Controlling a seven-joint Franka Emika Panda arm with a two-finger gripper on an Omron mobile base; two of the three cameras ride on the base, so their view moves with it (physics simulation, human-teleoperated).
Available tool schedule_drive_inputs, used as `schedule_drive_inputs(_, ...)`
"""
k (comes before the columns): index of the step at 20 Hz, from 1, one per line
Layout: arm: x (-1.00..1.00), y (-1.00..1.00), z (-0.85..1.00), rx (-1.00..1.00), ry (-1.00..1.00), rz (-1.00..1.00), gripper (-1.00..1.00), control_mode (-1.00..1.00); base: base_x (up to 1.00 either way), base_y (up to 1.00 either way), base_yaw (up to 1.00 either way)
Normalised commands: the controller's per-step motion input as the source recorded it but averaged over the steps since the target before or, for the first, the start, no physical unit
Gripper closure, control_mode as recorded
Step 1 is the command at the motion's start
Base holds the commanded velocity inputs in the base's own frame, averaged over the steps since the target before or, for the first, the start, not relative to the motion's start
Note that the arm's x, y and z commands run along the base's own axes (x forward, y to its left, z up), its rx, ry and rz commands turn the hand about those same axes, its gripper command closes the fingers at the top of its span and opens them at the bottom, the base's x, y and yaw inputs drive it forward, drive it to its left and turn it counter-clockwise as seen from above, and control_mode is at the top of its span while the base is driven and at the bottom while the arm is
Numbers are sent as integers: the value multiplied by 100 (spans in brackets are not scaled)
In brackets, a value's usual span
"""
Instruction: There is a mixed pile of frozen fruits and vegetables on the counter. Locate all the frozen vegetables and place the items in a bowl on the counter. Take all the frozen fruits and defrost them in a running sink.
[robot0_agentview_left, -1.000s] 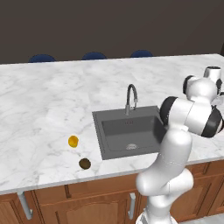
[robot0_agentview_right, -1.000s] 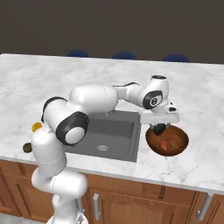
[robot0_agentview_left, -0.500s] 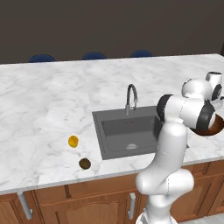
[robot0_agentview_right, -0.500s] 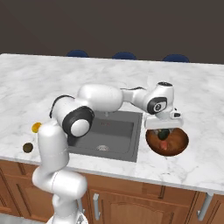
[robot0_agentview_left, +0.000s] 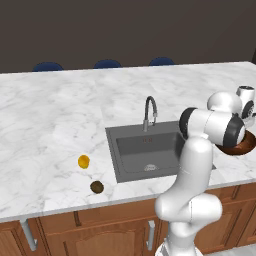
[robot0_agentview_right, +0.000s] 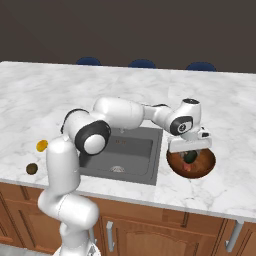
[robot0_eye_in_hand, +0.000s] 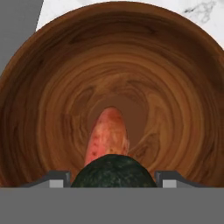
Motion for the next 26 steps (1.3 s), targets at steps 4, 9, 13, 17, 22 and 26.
schedule_drive_inputs(4,0,0,0,0,0,0,-100,-100,0,0,0)
schedule_drive_inputs(9,0,0,0,0,0,0,-100,-100,0,0,0)
schedule_drive_inputs(13,-3,12,0,0,0,-2,-100,-100,0,0,0)
schedule_drive_inputs(17,-29,25,12,0,-6,-2,-100,-100,0,0,0)
schedule_drive_inputs(22,-37,51,45,0,-21,-4,-100,-100,0,0,0)
schedule_drive_inputs(26,-26,70,47,0,-14,-2,-100,-100,0,0,0)
